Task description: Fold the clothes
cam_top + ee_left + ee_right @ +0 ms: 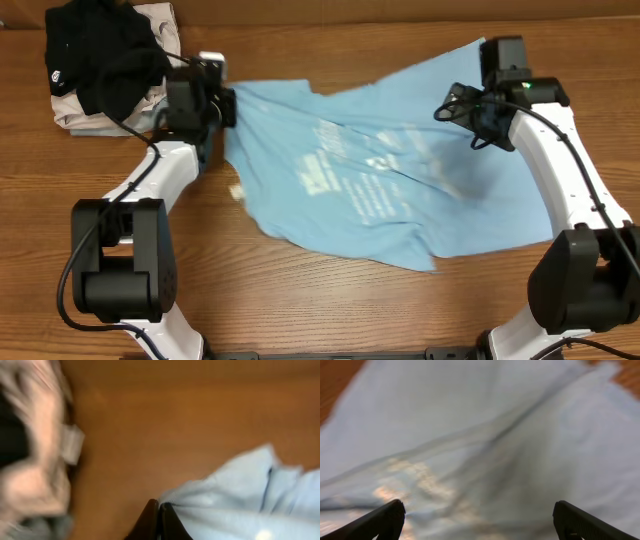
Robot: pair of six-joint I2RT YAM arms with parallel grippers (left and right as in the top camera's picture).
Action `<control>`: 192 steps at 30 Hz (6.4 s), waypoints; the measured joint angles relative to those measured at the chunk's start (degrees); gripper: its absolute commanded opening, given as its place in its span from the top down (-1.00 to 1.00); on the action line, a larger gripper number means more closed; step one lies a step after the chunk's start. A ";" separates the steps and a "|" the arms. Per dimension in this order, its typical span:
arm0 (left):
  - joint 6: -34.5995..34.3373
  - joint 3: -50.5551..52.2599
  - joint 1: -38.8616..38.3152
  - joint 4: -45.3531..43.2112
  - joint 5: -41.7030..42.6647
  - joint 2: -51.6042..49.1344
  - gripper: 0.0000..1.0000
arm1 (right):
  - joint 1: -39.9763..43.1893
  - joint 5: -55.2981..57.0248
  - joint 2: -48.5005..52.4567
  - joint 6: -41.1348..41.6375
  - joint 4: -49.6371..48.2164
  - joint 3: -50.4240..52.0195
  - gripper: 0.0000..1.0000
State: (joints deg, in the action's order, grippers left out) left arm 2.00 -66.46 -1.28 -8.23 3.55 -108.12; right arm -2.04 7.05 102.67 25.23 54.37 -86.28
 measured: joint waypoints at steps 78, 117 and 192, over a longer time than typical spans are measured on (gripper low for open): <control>-17.46 -4.83 0.72 40.81 -6.86 2.69 -1.00 | 12.79 -13.46 -6.19 -2.36 1.90 23.67 -0.88; -12.02 10.73 -24.70 48.68 2.21 11.56 -0.45 | 12.76 -12.61 -22.58 -2.56 5.70 24.90 -0.94; 13.27 -36.92 -24.61 63.76 7.26 -21.16 -0.53 | 12.79 -12.59 -22.40 -2.80 -1.49 25.00 -0.98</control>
State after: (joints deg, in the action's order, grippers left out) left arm 15.27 -103.37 -25.89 55.53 10.81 -129.27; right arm 10.74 -5.54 80.27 22.44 52.88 -61.28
